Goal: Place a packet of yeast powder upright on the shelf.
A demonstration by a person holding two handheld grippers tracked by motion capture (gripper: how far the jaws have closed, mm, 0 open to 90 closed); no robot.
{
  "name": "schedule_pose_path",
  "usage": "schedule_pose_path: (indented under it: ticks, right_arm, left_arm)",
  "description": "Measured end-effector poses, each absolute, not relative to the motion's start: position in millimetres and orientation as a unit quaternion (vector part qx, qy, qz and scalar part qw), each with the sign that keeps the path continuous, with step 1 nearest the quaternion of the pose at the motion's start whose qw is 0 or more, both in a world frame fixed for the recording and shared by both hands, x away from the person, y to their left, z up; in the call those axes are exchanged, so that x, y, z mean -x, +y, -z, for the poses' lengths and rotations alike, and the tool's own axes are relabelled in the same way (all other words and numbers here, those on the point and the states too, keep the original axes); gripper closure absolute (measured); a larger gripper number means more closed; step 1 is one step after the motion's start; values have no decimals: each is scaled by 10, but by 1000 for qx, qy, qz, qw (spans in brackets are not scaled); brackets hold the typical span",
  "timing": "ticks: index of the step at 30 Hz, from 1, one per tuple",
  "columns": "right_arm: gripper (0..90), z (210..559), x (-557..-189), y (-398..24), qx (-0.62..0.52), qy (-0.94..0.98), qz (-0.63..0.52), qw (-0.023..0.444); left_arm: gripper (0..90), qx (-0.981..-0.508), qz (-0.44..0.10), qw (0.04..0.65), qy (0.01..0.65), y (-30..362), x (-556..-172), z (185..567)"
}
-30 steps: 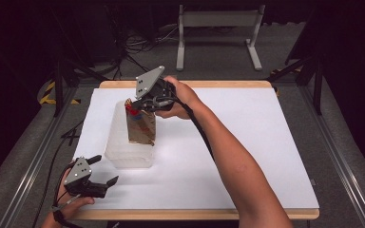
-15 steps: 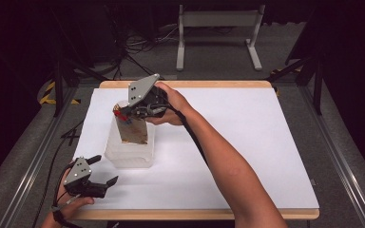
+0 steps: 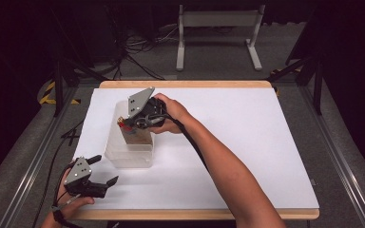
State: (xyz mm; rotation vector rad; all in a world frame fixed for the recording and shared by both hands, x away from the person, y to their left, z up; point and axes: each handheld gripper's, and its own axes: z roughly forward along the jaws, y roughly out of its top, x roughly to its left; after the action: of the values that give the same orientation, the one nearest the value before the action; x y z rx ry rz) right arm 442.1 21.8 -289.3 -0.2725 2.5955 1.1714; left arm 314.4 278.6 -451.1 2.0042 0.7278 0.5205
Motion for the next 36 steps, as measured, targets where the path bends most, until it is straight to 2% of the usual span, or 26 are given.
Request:
schedule_pose_path:
  ticks: [24,31,32,36]
  right_arm:
    - [874,3003,-4403,151,65,894,-421,140]
    - [836,3006,-4394,150,59,894,-419,146]
    - [804,3009,-4390,152,57,894,-418,149]
    - [771,3006,-4373,143,56,888,-429,154]
  left_arm:
    - [48,-811,-215,457,297,2785,-3143,4502]
    - [48,-811,-215,458,294,2791,-3143,4499]
    - [46,-811,-214,458,294,2792,-3142,4498]
    - [46,-811,-213,459,292,2791,-3140,4495]
